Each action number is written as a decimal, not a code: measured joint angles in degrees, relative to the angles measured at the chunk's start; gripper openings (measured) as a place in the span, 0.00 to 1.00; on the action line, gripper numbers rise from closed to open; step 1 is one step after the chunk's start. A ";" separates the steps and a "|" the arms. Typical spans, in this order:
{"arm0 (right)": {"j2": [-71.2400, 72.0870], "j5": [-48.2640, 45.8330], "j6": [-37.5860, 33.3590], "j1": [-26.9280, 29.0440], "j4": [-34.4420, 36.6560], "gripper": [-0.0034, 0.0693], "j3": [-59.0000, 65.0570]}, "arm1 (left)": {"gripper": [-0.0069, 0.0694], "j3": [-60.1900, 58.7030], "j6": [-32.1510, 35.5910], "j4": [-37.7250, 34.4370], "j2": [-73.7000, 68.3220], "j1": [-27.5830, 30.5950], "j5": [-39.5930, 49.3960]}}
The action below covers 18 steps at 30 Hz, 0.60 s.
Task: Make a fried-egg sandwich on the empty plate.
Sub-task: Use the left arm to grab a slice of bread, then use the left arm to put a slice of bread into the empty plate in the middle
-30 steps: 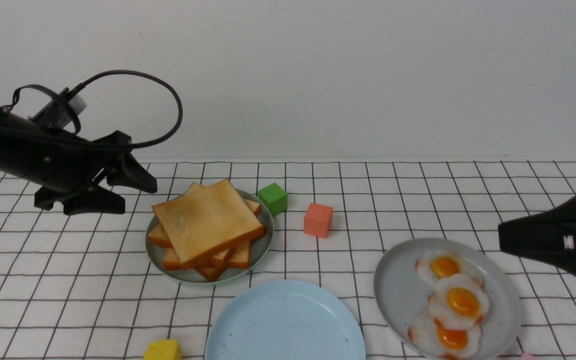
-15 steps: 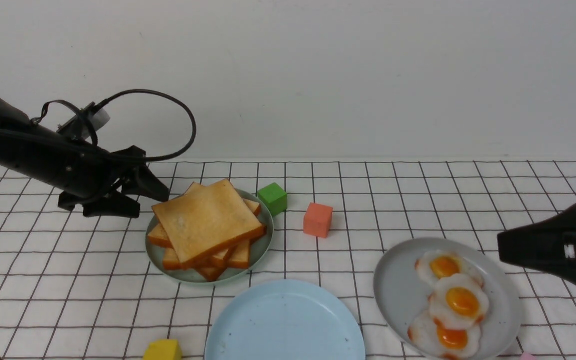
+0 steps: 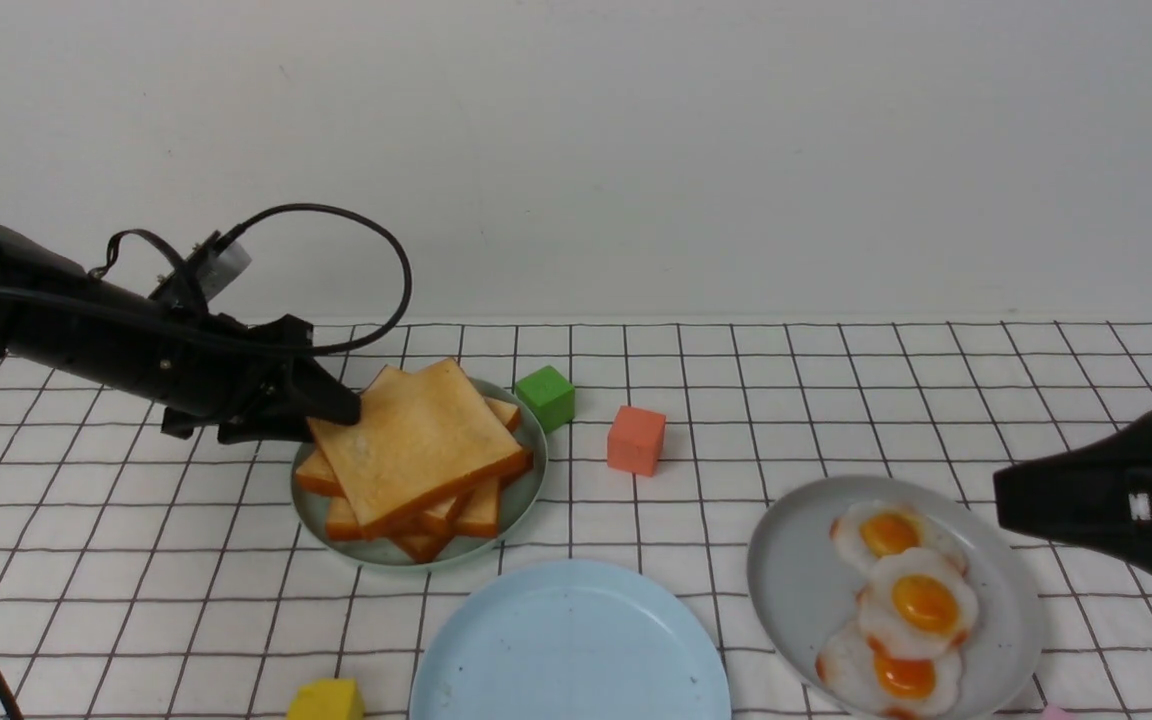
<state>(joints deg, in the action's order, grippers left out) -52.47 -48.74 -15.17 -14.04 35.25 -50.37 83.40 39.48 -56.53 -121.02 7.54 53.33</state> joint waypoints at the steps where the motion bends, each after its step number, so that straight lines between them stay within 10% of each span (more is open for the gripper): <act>1: 0.00 0.00 0.00 0.00 0.06 0.39 0.00 | 0.36 0.00 0.00 0.00 0.06 0.00 0.00; 5: 0.00 -0.12 0.00 0.00 0.59 0.39 0.00 | 0.18 0.12 0.00 0.79 2.83 0.93 0.01; 18: 0.00 -0.17 0.00 0.00 1.42 0.39 0.00 | 0.18 1.09 7.53 0.23 16.51 -2.33 14.65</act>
<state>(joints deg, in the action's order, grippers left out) -52.47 -48.91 -15.17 -14.04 36.67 -50.37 84.50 47.02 -56.30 -104.51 5.22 67.98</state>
